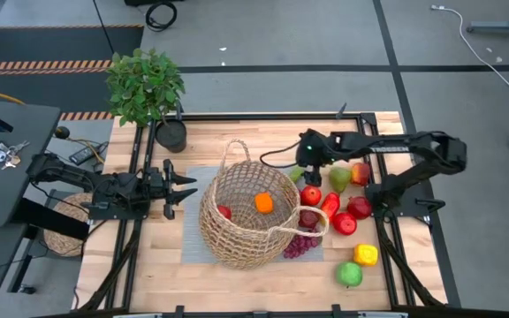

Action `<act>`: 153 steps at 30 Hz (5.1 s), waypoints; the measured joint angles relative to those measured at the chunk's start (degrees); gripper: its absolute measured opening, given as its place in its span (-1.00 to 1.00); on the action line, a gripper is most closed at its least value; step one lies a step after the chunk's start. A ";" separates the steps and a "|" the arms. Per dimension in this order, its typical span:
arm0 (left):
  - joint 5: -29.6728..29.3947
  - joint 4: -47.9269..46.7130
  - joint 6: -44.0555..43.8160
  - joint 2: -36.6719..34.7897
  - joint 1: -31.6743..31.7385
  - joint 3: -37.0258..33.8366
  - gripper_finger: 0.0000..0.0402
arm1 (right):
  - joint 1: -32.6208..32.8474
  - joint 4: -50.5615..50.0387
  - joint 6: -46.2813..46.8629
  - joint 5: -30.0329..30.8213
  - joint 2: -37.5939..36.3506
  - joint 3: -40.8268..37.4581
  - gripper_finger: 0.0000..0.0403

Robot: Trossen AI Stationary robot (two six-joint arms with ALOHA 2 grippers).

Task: Build produce basket
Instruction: Put the cucumber into the basket

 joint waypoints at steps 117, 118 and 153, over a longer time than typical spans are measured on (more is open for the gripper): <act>0.00 0.14 0.00 0.00 0.01 0.00 -0.28 | 32.32 11.47 -3.06 53.46 -11.73 21.24 -0.31; 0.00 0.14 0.00 -0.02 -0.02 0.00 -0.28 | 32.95 12.05 -5.11 56.63 -10.77 21.24 -0.31; 0.01 0.14 0.01 -0.02 0.00 -0.02 -0.25 | 38.01 27.40 -23.00 62.00 -1.13 21.21 -0.31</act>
